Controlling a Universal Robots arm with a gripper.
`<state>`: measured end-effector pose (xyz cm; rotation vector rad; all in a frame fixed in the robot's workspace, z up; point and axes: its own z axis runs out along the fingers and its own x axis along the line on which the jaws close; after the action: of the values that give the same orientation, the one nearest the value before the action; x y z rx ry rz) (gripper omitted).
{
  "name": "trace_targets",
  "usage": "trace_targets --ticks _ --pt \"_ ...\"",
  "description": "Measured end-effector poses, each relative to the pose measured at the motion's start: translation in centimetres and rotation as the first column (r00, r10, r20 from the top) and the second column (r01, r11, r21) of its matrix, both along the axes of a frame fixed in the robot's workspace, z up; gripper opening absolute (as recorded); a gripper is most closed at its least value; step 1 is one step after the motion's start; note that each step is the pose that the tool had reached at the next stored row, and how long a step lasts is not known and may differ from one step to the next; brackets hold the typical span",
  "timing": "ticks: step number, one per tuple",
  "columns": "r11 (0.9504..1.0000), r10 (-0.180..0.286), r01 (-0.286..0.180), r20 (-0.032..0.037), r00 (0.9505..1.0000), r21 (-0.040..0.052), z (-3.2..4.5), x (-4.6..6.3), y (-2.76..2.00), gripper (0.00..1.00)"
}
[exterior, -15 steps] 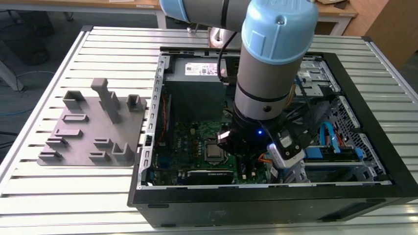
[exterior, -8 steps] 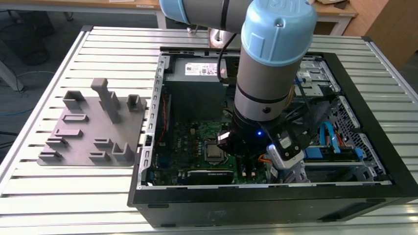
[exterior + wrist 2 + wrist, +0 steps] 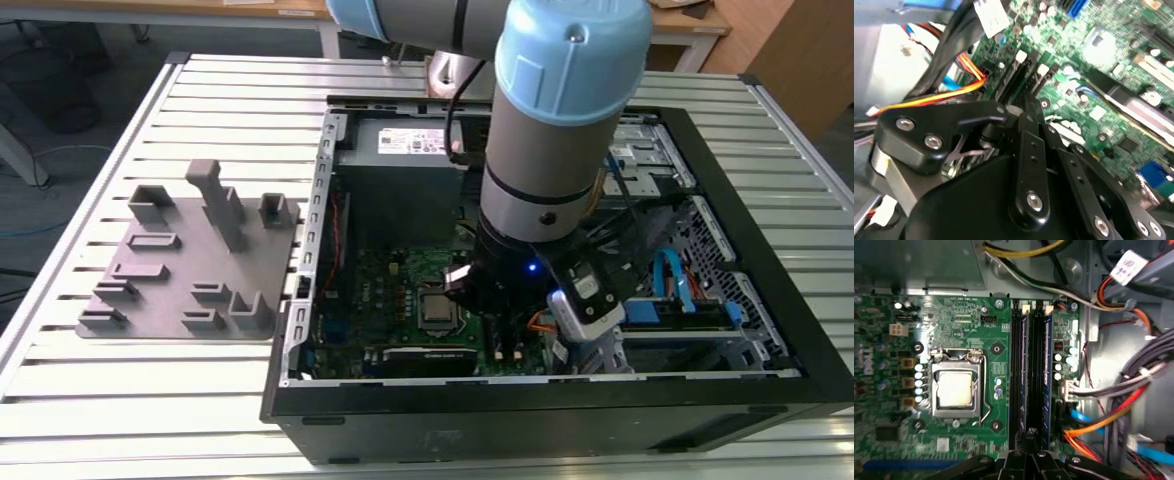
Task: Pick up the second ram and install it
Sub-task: 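Press down the second ram until it locks into place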
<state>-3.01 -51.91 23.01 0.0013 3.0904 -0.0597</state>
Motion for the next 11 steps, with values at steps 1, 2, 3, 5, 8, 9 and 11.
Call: trace_targets --ticks 1,2,3,5,8,9,11 --pt "1.0000 0.000 0.000 0.0001 1.0000 0.0003 0.43 0.0 0.00 0.11" --pt "1.0000 0.000 0.000 0.0001 1.0000 0.0002 0.88 0.0 0.00 0.11" --pt "1.0000 0.000 0.000 0.0001 1.0000 0.0002 1.34 0.0 0.00 0.11" --pt "1.0000 0.000 0.000 0.0001 1.0000 0.0000 2.09 0.0 0.01 0.11" --pt "1.0000 0.000 0.000 0.0004 1.0000 0.0000 2.80 0.0 0.11 0.11" --pt "1.0000 0.000 0.000 0.0005 1.0000 0.0002 2.98 0.0 0.19 0.11" --pt "1.0000 0.000 0.000 0.0005 1.0000 -0.0001 3.26 0.0 0.31 0.11"
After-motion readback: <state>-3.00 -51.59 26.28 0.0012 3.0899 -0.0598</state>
